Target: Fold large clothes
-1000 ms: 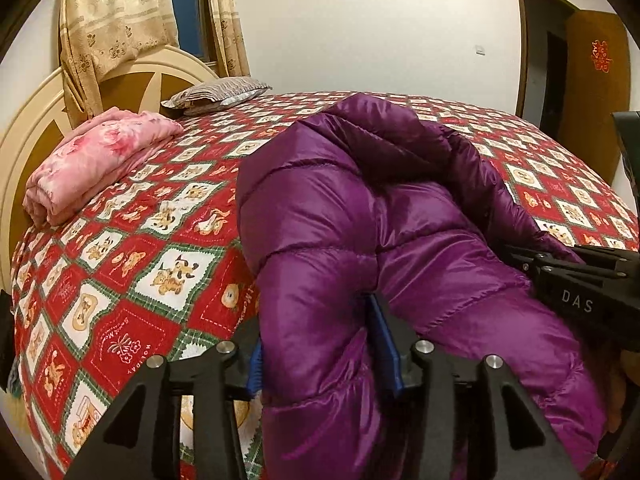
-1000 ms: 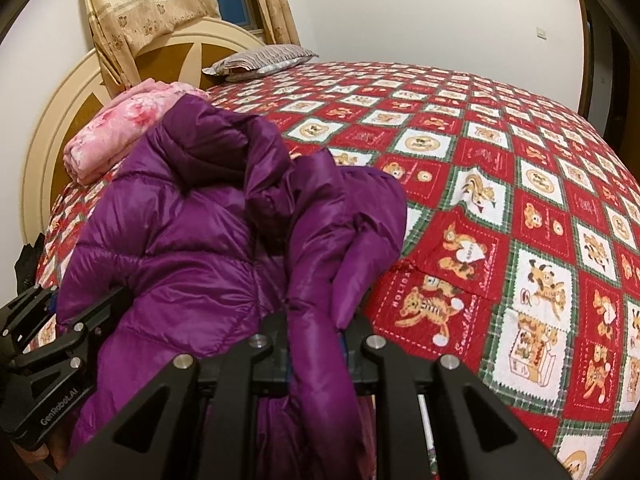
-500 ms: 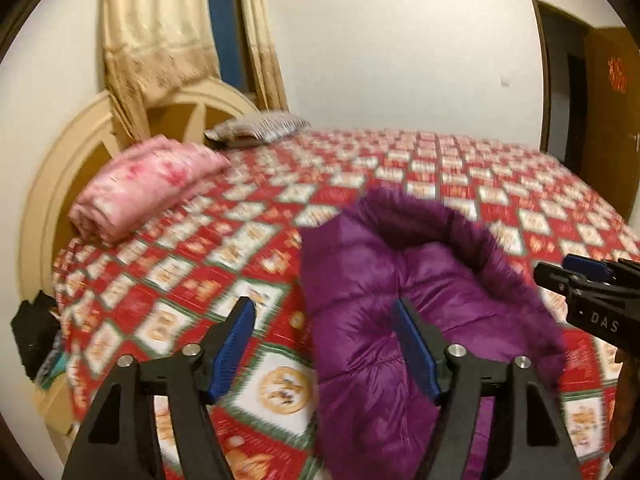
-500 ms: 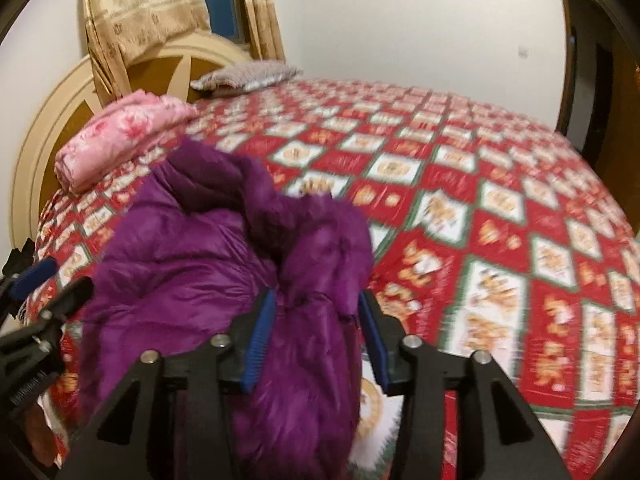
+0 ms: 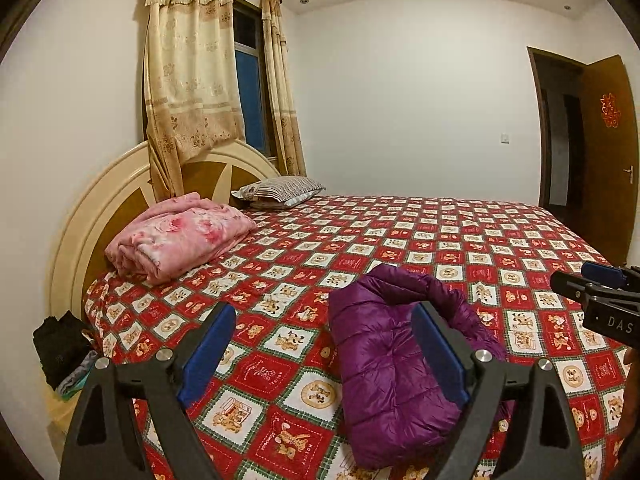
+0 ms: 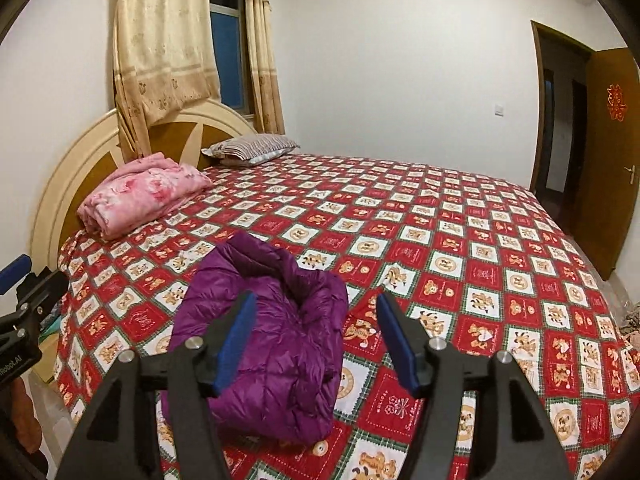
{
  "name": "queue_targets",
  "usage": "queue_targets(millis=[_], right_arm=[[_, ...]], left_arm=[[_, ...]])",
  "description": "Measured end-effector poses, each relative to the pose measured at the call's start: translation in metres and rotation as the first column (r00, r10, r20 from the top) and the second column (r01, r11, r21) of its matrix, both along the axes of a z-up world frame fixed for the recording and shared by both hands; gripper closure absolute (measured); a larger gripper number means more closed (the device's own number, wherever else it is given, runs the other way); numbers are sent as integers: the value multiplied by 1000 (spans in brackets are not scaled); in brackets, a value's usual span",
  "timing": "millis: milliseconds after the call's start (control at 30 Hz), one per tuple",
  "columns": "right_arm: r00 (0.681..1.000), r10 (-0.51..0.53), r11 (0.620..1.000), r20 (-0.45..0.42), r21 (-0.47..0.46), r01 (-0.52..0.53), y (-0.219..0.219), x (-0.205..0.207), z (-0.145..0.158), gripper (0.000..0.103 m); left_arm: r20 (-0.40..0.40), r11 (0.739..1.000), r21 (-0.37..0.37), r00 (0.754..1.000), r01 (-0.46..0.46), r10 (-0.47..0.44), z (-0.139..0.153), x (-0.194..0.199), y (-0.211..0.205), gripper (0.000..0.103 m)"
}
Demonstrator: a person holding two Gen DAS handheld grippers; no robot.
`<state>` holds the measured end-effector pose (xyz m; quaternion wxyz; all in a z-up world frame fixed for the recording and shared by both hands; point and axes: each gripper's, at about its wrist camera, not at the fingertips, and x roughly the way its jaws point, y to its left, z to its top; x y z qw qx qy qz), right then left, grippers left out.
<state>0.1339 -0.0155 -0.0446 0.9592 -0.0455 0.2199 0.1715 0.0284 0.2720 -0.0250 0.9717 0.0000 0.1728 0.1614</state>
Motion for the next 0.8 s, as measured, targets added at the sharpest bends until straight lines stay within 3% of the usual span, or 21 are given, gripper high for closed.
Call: queue_targets(millis=[800], right_arm=[[1000,5,1000,-24,-11,-6,3,-3,-9,37]], left_arm=[[-36,1000,-9,999,3,-3,-14,9,0,13]])
